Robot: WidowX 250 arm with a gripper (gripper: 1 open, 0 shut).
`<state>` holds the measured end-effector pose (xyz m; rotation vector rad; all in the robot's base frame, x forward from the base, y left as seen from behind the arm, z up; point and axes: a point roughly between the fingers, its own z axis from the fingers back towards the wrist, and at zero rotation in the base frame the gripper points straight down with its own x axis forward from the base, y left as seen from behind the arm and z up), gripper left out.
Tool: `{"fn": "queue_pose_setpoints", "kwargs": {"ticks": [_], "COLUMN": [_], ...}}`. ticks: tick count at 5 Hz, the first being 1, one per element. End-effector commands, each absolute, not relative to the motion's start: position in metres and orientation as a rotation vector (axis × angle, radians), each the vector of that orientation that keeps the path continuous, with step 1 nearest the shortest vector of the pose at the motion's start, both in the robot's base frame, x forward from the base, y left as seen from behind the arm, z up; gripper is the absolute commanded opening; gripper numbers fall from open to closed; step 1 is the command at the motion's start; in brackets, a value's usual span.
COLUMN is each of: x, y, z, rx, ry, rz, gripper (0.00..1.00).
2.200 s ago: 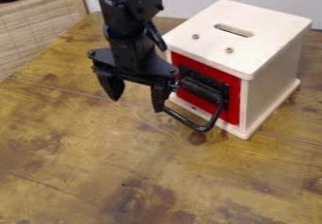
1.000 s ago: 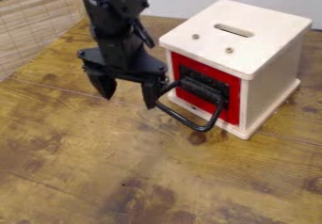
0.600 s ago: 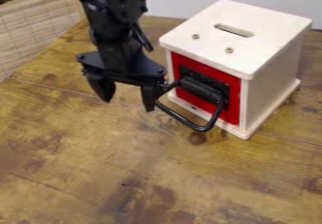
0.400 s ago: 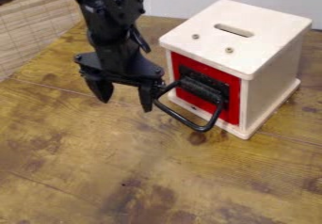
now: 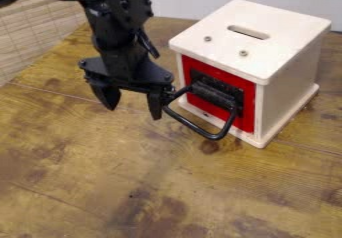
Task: Close the drawer
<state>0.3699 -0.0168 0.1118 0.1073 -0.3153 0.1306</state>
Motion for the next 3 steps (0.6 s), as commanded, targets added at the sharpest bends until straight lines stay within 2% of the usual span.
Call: {"fn": "queue_pose_setpoints", "kwargs": {"ticks": [1, 3], "x": [0.3707, 0.3707], "y": [-0.0048, -0.0025], "z": [0.1439, 0.1458], "rx": [0.103, 0.105], "ry": [-0.416, -0.436], "rz": [0.164, 0.17], "gripper": [1.0, 1.0]}}
